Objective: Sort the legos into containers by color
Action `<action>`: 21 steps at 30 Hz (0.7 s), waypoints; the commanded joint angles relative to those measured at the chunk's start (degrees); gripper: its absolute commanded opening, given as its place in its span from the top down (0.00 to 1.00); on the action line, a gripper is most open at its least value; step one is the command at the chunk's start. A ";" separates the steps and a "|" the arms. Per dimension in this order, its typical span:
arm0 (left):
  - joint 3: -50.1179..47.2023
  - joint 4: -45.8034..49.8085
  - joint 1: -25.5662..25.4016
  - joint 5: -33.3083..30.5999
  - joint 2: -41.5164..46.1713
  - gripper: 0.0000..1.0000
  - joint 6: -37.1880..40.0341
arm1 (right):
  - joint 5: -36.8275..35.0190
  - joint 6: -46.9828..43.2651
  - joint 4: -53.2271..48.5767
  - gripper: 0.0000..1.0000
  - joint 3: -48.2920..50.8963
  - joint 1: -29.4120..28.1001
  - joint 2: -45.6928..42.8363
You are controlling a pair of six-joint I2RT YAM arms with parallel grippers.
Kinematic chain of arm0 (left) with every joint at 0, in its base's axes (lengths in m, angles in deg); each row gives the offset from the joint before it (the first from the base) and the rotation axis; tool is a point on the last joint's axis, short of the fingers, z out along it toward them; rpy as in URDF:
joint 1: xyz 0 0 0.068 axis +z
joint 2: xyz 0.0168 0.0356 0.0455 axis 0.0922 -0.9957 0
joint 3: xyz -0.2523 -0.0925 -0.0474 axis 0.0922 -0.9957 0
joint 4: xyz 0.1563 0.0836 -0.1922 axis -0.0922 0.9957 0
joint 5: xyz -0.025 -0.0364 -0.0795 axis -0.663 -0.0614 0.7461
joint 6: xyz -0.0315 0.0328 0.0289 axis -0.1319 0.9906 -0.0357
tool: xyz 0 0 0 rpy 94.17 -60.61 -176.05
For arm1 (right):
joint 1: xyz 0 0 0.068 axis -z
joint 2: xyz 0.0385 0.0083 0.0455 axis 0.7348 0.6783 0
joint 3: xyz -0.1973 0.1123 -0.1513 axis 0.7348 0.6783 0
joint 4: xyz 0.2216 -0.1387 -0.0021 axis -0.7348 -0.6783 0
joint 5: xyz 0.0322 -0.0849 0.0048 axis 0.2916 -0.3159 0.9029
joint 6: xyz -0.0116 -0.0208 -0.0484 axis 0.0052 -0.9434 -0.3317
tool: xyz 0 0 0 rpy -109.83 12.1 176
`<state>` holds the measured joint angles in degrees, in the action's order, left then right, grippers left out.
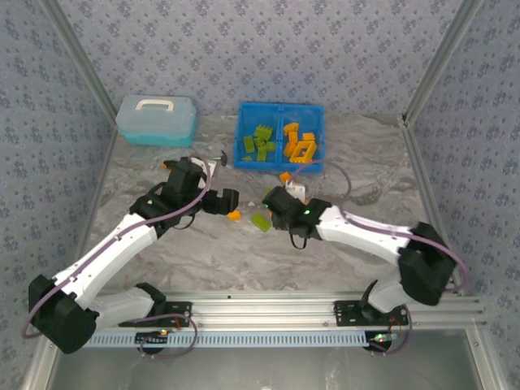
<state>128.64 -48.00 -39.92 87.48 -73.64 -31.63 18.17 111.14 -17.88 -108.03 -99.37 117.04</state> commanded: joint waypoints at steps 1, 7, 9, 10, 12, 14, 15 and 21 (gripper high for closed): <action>-0.40 -3.24 -0.19 -1.54 3.46 0.01 -1.85 | -6.56 -9.11 5.61 0.69 -5.24 1.34 -1.73; -2.98 -4.21 -0.28 -2.62 6.45 0.01 -5.62 | 2.75 -21.93 9.86 0.69 -22.08 9.67 11.97; -3.29 -3.01 -0.41 -2.66 7.31 0.01 -6.71 | 3.84 -24.82 8.38 0.69 -29.34 11.78 18.70; -3.62 -2.35 -0.40 -2.68 7.84 0.01 -7.22 | 4.75 -25.90 6.95 0.69 -33.87 13.08 22.63; -4.39 -1.37 -0.52 -2.68 8.94 0.01 -8.21 | 6.53 -26.88 3.77 0.69 -42.46 15.29 29.99; -5.33 -0.54 -0.68 -2.94 10.15 0.01 -9.28 | 7.73 -27.54 1.08 0.69 -50.64 16.77 36.67; -5.79 -0.25 -0.71 -3.10 10.86 0.01 -9.74 | 7.98 -27.79 -0.20 0.69 -54.70 17.44 40.19; -8.12 -0.45 -0.85 -4.25 13.32 0.01 -10.72 | 9.98 -27.60 -5.81 0.66 -75.44 19.01 56.41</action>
<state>120.95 -49.01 -40.34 84.47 -61.40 -41.01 26.04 85.09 -18.52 -176.29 -80.37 169.39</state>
